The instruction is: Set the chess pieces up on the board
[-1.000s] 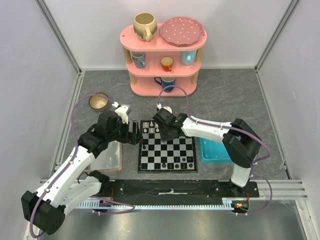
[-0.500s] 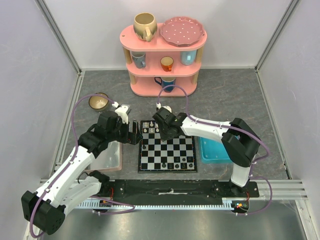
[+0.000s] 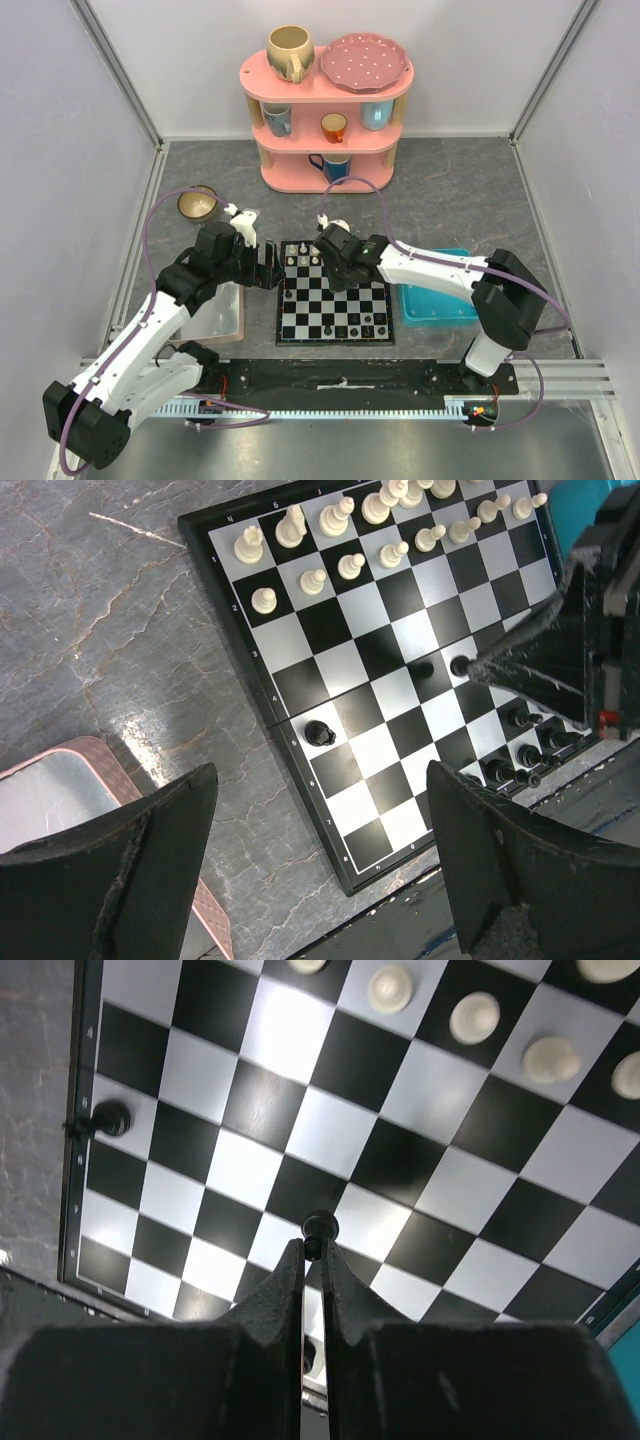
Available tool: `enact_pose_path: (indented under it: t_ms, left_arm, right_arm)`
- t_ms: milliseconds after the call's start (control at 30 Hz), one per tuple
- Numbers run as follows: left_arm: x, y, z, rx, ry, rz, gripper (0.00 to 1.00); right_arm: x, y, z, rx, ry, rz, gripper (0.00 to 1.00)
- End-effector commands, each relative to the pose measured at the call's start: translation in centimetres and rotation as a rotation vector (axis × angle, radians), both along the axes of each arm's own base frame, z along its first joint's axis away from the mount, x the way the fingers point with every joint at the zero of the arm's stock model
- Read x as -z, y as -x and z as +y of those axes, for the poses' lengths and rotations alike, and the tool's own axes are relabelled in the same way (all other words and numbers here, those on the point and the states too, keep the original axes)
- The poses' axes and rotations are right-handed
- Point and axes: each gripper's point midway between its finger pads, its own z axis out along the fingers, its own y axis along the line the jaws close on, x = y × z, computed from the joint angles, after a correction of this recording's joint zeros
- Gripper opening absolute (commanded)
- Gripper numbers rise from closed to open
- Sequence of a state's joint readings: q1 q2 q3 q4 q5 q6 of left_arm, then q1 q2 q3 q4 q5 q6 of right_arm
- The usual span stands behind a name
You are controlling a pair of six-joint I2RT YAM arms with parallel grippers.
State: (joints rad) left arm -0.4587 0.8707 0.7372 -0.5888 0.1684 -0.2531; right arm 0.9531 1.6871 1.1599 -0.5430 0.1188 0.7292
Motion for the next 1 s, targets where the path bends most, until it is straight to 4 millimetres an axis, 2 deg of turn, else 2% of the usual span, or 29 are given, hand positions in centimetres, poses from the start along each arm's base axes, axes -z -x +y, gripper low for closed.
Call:
enact_pose_path:
  t_ms: [0, 133, 367, 967]
  left_arm:
    - [-0.5, -0.3, -0.6, 0.042, 0.008, -0.034, 0.91]
    - [-0.5, -0.3, -0.6, 0.043, 0.009, -0.033, 0.91]
    - [-0.5, -0.2, -0.6, 0.044, 0.01, -0.033, 0.91]
    - [-0.5, -0.2, -0.6, 0.044, 0.01, -0.033, 0.91]
  right_arm:
    - [-0.7, 2.2, -0.3, -0.042, -0.003, 0.016, 0.13]
    - [0.0, 3.7, -1.0, -0.054, 0.018, 0.037, 0.13]
    - [0.8, 5.1, -1.8, -0.063, 0.033, 0.063, 0.13]
    - [0.7, 7.0, -1.7, -0.103, 0.036, 0.084, 0.13]
